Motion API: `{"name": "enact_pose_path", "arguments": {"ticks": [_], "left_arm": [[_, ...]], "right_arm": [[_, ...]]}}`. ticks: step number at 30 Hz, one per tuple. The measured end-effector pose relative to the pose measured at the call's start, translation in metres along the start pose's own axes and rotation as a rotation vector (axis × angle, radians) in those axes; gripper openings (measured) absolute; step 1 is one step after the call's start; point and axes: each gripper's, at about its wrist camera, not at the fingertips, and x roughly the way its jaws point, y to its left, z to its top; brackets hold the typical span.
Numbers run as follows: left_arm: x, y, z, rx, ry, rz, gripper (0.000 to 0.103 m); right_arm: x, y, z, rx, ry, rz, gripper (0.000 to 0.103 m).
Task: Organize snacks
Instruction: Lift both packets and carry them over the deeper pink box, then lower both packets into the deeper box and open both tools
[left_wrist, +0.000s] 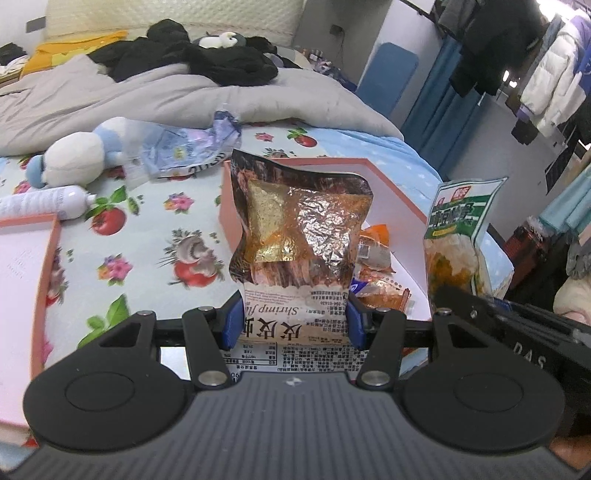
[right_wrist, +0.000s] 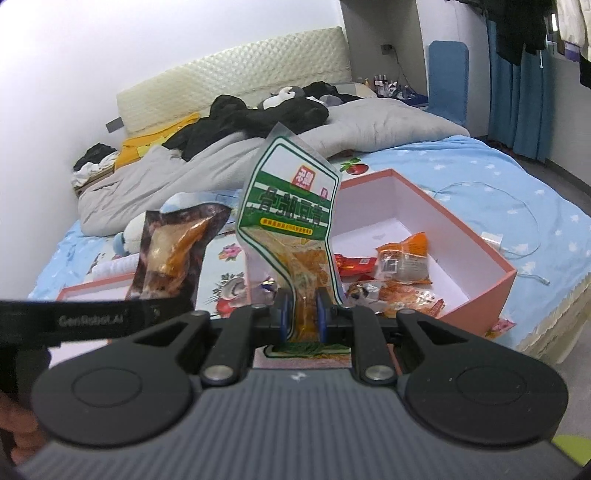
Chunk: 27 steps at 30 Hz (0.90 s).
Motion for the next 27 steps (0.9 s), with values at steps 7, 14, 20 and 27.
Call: {"name": "enact_pose_path", "arguments": {"ticks": [7,14,20,27], "left_arm": [[0.059,-0.016,0.036,0.020,0.038,-0.021,0.060],[0.120,-0.023,0.066,0.032,0.078,-0.022,0.060],[0.166,-0.023,0.093,0.040,0.089,-0.023,0.060],[0.213,-0.018,0.109,0.048,0.141,-0.022,0.060]], "right_arm": [[0.036,-0.023,0.021,0.011,0.025,-0.004,0.019],[0.083,-0.043,0.042,0.010,0.061,-0.006,0.019],[0.123,-0.054,0.049,0.014,0.093,-0.011,0.019],[0.163,-0.071,0.048,0.039,0.141,-0.023,0.020]]}}
